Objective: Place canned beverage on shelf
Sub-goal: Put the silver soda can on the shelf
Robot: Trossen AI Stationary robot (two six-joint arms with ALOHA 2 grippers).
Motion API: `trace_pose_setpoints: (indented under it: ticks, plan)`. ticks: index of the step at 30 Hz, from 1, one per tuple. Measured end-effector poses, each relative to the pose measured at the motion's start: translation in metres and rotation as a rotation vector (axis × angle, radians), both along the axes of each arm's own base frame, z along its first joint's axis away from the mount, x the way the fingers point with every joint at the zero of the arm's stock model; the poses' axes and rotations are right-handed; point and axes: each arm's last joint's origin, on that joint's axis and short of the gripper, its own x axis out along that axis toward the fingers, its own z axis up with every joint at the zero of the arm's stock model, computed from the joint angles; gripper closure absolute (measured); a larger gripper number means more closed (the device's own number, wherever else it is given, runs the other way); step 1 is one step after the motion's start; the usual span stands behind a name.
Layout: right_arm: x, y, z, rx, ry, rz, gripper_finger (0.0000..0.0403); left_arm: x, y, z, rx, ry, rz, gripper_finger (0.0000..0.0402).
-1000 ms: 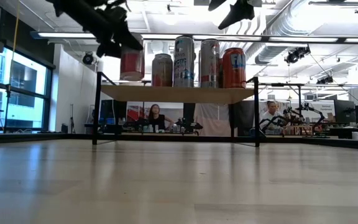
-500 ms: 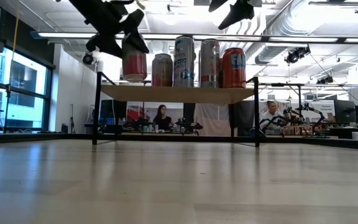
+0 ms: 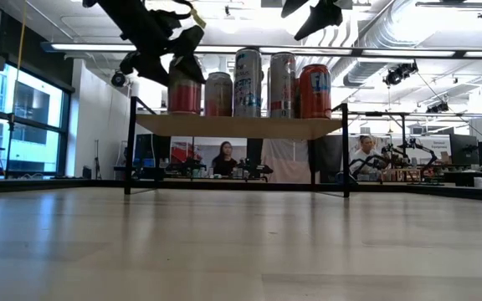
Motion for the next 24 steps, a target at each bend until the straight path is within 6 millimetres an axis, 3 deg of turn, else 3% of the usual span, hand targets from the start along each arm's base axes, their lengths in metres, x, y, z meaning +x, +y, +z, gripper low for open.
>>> trace_pose_setpoints:
  ticks: [9,24]
  plan:
    - [0.0000,0.0000,0.0000,0.001,0.000,0.000,0.0068,0.0015,-0.0001,0.0002,-0.005,-0.015,-0.014,0.0129]
    - [0.0000,0.0001,0.0000,0.013,-0.005,-0.008,0.0068,0.0041,-0.0004,0.0017,-0.023,-0.018,-0.101,0.0126]
